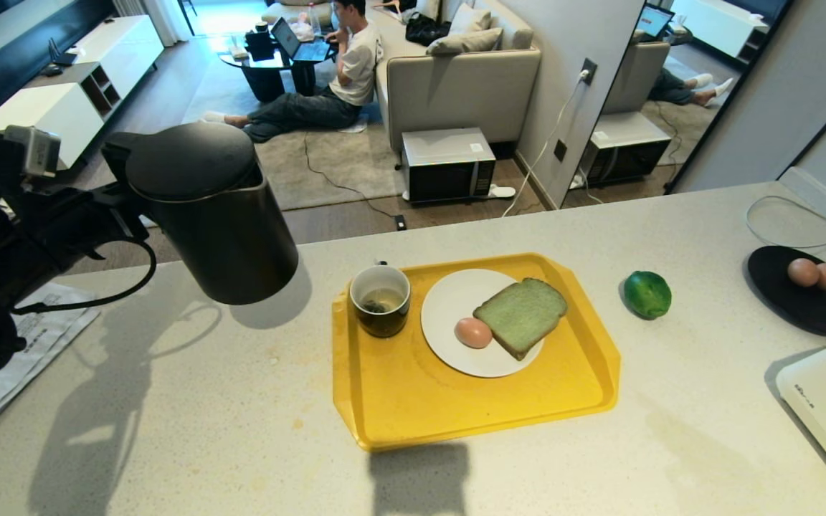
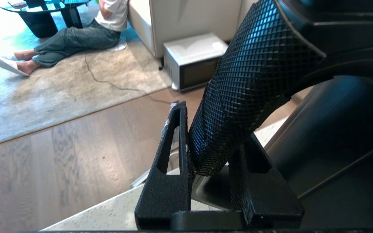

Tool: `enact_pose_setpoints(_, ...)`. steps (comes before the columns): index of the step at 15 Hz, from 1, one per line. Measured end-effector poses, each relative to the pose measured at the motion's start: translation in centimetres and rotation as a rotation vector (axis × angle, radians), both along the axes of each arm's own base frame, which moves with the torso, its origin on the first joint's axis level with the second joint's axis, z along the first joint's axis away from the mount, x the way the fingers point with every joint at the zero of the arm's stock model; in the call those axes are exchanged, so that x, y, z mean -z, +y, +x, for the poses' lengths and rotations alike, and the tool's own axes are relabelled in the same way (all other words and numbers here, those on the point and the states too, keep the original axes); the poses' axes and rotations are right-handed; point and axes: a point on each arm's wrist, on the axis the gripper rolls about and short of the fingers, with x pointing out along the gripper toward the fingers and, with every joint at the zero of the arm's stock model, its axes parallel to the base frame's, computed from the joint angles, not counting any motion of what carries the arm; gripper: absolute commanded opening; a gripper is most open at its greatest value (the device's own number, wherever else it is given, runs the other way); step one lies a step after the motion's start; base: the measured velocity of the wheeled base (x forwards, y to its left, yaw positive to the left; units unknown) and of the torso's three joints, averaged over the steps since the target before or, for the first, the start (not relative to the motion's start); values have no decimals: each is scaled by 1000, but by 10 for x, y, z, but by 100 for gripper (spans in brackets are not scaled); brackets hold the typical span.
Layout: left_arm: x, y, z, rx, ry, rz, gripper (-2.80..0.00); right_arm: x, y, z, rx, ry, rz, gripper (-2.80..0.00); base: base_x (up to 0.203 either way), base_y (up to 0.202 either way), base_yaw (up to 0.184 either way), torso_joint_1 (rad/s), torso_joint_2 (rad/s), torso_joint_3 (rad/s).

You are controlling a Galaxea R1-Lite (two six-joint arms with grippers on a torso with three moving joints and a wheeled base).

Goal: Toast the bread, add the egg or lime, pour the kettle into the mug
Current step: Pour water into a cup

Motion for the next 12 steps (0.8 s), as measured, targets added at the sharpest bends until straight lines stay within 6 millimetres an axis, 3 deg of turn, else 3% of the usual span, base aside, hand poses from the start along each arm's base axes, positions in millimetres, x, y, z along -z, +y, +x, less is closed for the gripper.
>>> enact_pose_setpoints(12, -44, -8, -37, -10, -109, -33, -280, 0, 0, 0, -3, 0, -3, -280, 0, 0, 0, 0, 0, 0)
